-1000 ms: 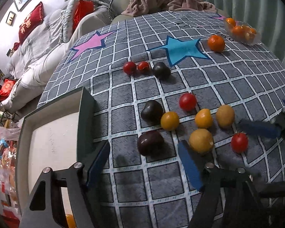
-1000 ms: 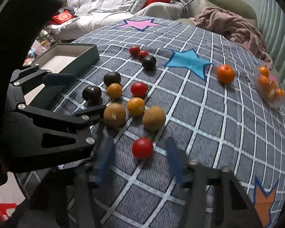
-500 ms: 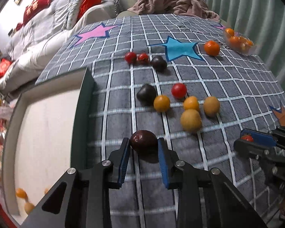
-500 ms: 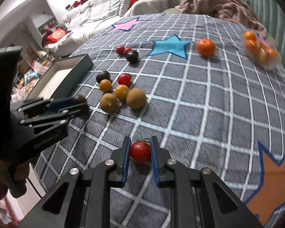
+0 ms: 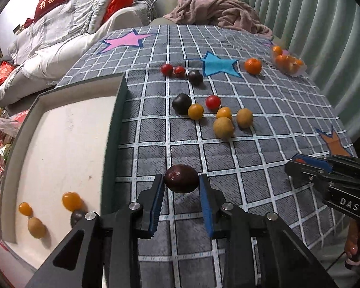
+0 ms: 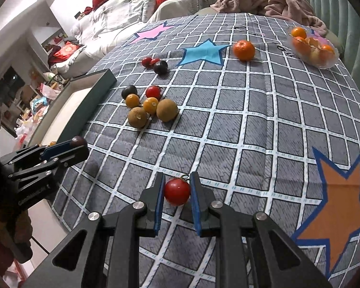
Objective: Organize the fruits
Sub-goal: 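Carry the plum and red tomato over the white tray with both tools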
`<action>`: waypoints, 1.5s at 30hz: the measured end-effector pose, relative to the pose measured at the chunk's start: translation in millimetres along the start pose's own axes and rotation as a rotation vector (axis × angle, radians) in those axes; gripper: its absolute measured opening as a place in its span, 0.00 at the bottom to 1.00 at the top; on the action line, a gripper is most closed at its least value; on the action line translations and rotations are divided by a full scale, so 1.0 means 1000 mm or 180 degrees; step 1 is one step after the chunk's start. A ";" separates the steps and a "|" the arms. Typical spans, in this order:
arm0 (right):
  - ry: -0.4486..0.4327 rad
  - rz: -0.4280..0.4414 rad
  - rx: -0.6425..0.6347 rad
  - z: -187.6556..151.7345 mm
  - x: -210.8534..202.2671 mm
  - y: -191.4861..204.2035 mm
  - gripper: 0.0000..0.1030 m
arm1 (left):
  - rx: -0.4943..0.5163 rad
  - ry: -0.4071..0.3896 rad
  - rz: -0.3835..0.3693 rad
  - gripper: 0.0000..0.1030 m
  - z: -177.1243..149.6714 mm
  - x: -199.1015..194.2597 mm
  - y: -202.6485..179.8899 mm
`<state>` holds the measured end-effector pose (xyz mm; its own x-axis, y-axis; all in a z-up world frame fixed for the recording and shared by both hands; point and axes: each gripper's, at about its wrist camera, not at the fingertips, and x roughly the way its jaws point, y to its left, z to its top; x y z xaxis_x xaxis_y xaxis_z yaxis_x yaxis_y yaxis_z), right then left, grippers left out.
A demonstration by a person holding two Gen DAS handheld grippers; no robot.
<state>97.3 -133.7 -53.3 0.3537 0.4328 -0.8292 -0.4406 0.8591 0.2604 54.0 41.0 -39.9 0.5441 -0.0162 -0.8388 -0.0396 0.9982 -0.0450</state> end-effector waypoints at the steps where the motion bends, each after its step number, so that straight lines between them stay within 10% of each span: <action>1: -0.0006 0.0004 -0.0005 0.001 -0.001 0.002 0.22 | -0.0003 -0.0025 -0.0005 0.30 0.000 -0.004 0.001; 45: 0.0288 0.0445 -0.0827 0.069 0.071 0.215 0.22 | -0.0747 -0.0221 0.0455 0.30 -0.012 -0.018 0.172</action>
<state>84.1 100.6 -22.1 0.2050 0.5059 -0.8379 -0.6801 0.6892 0.2497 27.2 212.4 -38.5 0.5747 0.1360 -0.8070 -0.3087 0.9493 -0.0599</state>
